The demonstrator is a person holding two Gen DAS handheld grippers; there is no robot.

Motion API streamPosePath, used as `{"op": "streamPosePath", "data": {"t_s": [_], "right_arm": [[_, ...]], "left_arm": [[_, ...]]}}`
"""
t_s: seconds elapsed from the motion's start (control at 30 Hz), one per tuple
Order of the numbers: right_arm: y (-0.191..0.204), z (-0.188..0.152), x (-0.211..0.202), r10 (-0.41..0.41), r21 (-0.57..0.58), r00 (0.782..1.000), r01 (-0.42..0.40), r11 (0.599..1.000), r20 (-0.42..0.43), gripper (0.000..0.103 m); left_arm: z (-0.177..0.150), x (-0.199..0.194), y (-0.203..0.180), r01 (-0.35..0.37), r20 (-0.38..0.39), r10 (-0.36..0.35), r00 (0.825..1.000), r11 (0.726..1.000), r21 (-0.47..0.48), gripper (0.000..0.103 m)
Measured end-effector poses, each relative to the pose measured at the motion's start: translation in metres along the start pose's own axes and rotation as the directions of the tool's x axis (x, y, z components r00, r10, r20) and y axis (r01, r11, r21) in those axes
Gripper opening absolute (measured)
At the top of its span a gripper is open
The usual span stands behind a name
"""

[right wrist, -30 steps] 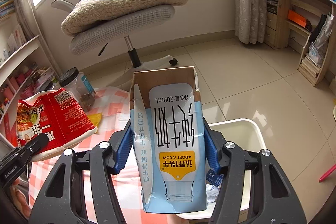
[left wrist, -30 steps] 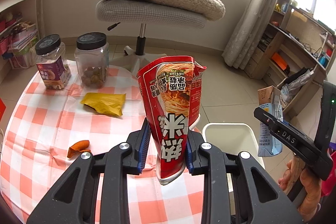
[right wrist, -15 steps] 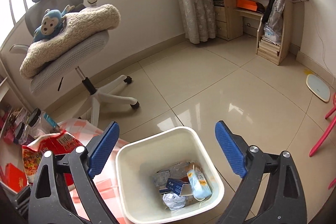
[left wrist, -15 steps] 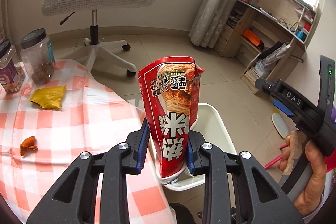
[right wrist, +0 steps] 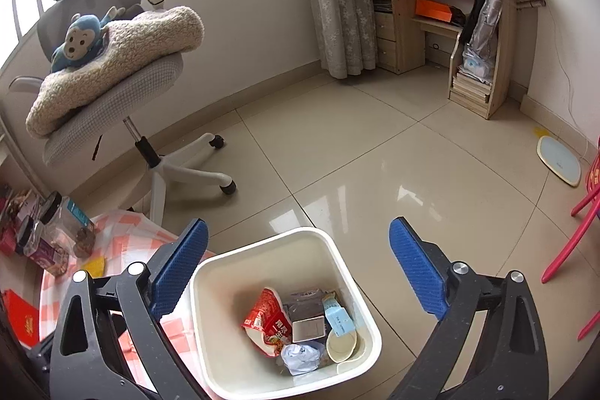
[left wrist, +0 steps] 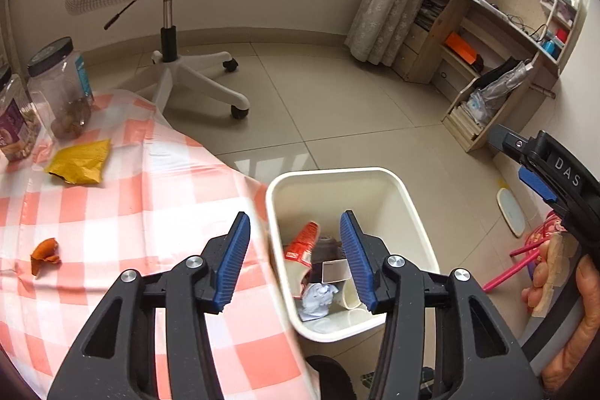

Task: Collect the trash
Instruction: 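Open the left tool over the bin to drop the red bag, then grasp the remaining orange peel with the left tool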

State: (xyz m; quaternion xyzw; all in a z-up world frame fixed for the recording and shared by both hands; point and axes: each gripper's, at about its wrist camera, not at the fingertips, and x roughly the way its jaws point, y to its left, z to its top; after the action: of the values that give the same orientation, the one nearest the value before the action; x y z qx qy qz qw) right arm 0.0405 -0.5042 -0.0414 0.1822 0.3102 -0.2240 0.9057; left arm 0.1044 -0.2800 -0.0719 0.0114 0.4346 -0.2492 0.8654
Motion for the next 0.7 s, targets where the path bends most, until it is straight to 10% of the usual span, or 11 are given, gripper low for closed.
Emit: {"op": "streamPosePath", "data": {"t_s": [0.37,0.7], "right_arm": [[0.088,-0.026,0.014,0.088,-0.195,0.988,-0.111,0.975,-0.123,0.096],[0.167,-0.054,0.023,0.139,-0.323,0.965,-0.207,0.924,-0.221,0.096]], "left_arm": [[-0.014,0.005,0.113,-0.278,-0.111,0.277,0.954,0.96,0.004,0.063],[-0.038,0.024,0.237,-0.368,-0.324,0.337,0.884,0.929,-0.039,0.064]]}}
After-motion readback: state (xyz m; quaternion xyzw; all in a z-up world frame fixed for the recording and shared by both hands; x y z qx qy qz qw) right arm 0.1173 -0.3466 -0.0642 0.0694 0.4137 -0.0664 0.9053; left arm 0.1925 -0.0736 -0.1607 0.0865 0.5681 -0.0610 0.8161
